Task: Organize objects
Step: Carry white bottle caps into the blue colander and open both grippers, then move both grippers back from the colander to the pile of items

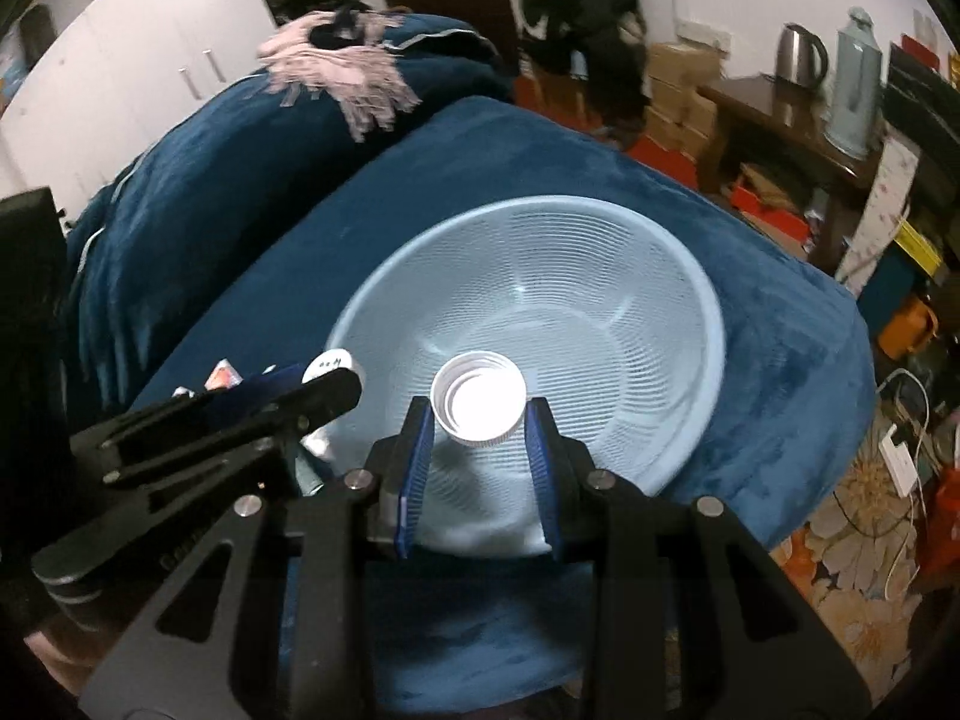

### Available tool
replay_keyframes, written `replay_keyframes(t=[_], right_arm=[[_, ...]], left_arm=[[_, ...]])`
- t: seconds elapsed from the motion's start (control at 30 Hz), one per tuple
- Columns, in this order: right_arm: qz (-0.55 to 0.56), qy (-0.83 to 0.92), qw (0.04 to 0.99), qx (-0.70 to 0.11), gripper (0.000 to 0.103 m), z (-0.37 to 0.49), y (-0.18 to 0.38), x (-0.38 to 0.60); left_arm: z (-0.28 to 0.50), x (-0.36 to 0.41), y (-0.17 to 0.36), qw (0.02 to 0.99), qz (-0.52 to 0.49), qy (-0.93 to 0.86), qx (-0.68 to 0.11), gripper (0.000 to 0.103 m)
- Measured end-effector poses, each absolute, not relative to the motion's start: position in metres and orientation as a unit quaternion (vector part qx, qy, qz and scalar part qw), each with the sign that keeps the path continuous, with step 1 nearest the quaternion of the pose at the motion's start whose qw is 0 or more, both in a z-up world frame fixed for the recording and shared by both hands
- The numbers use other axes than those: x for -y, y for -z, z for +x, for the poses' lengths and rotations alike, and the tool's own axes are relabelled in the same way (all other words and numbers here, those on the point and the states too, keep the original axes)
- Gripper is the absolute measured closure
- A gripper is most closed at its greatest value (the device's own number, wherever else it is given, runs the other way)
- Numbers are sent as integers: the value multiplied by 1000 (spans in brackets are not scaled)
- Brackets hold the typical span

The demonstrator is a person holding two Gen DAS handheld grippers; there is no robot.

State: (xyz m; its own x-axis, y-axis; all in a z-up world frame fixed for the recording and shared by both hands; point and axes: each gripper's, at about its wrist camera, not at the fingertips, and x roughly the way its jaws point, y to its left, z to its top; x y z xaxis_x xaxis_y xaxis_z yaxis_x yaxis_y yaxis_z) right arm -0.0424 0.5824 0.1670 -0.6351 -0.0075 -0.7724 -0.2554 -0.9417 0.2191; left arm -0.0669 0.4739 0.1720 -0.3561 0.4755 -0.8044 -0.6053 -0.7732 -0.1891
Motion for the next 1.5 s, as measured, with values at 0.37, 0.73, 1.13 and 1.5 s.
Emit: replay_keyframes(t=[0.37, 0.73, 1.13, 1.5], right_arm=[[-439, -875, 107, -174, 17, -38, -144, -625], [-422, -887, 90, -166, 4, -31, -152, -607], [-409, -903, 37, -125, 3, -27, -158, -539], [-440, -893, -72, -52, 3, -24, -120, -441]], left_arm=[[-86, -453, -144, 272, -479, -835, -23, 1], [-84, -421, -159, 256, -451, -854, -37, 1], [-73, -327, -173, 211, -433, -876, -27, 1], [-38, -197, -156, 130, -437, -890, 15, 1]])
